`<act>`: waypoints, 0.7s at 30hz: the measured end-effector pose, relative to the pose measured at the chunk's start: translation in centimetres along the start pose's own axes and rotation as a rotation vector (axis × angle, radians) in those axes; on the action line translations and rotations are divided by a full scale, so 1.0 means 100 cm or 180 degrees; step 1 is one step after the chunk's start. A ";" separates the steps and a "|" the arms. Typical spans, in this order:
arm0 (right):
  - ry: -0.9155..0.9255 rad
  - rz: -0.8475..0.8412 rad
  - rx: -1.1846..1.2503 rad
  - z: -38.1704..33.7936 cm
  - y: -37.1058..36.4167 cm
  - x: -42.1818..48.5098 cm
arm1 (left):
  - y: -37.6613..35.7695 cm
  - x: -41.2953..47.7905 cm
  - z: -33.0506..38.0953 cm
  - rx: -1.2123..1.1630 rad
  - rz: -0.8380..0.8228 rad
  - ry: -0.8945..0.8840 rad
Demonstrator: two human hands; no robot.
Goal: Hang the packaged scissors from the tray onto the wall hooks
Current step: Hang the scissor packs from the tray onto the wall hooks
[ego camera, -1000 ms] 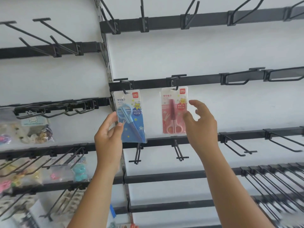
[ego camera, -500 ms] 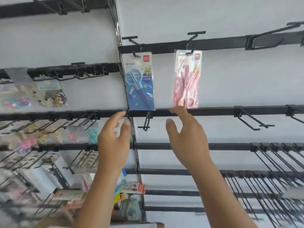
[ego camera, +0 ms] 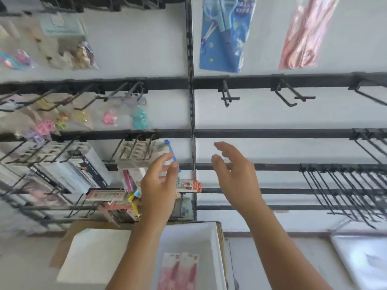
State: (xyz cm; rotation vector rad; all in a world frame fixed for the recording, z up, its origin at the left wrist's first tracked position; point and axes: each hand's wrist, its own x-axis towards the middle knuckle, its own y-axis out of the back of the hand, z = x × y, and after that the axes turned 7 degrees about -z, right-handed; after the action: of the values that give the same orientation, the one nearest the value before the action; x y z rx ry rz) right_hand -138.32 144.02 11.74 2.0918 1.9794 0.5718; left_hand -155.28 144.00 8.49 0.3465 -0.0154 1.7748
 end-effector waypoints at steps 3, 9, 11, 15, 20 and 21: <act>-0.0274 -0.0023 0.0185 0.019 -0.041 -0.008 | 0.021 -0.007 -0.034 0.0018 -0.0125 0.0180; -0.0684 -0.0105 0.0548 0.066 -0.096 -0.028 | 0.044 -0.023 -0.102 -0.0196 -0.0308 0.0757; -0.0839 -0.0166 0.0550 0.087 -0.108 -0.035 | 0.044 -0.030 -0.123 -0.0258 -0.0376 0.0981; -0.1148 -0.0322 0.0601 0.135 -0.127 -0.047 | 0.038 -0.051 -0.168 -0.0151 -0.0384 0.1377; -0.1571 -0.0562 0.0492 0.186 -0.149 -0.062 | 0.033 -0.080 -0.220 0.0159 -0.0454 0.1945; -0.1665 -0.0613 0.0459 0.195 -0.154 -0.064 | 0.032 -0.084 -0.230 0.0225 -0.0465 0.2032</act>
State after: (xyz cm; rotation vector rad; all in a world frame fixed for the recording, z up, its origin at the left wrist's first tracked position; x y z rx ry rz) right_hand -144.47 141.13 -13.05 1.8428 1.9101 -0.1489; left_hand -161.90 139.75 -14.98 -0.1767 0.5140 1.6736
